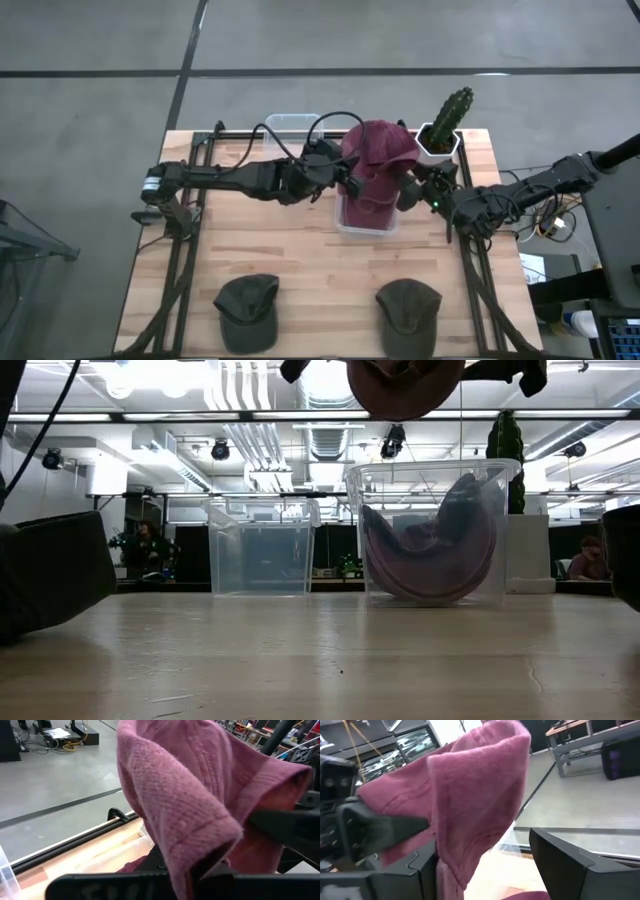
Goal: Pick & Place hat
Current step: Put the red cap into the right transparent bin
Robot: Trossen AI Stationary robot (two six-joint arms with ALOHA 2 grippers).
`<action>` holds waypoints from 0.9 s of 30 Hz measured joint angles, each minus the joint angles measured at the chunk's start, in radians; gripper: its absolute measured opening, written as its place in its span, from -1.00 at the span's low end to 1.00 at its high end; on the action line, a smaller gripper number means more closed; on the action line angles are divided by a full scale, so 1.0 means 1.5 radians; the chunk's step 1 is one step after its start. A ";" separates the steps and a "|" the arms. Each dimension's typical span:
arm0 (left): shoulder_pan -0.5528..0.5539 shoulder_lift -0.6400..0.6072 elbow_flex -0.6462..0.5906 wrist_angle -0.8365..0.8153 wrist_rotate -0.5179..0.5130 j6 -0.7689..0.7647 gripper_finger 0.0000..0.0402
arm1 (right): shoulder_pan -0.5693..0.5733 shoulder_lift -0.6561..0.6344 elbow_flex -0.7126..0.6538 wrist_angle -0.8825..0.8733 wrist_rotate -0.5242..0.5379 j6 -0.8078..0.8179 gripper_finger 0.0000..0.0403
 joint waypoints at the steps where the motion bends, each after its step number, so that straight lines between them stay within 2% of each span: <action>1: 0.000 0.000 0.000 0.000 0.000 0.000 -0.99 | -0.004 0.001 0.000 0.000 0.000 0.000 0.23; 8: 0.000 0.000 0.000 0.005 0.014 0.000 -0.99 | -0.010 0.004 0.000 -0.003 0.000 0.000 -0.13; 18: 0.000 0.000 0.000 0.017 0.044 -0.007 -0.98 | -0.009 0.004 0.000 -0.003 -0.006 -0.002 -0.91; 27: 0.000 0.000 0.000 0.015 0.064 0.012 -0.82 | -0.009 0.004 0.000 -0.004 -0.012 0.021 -0.95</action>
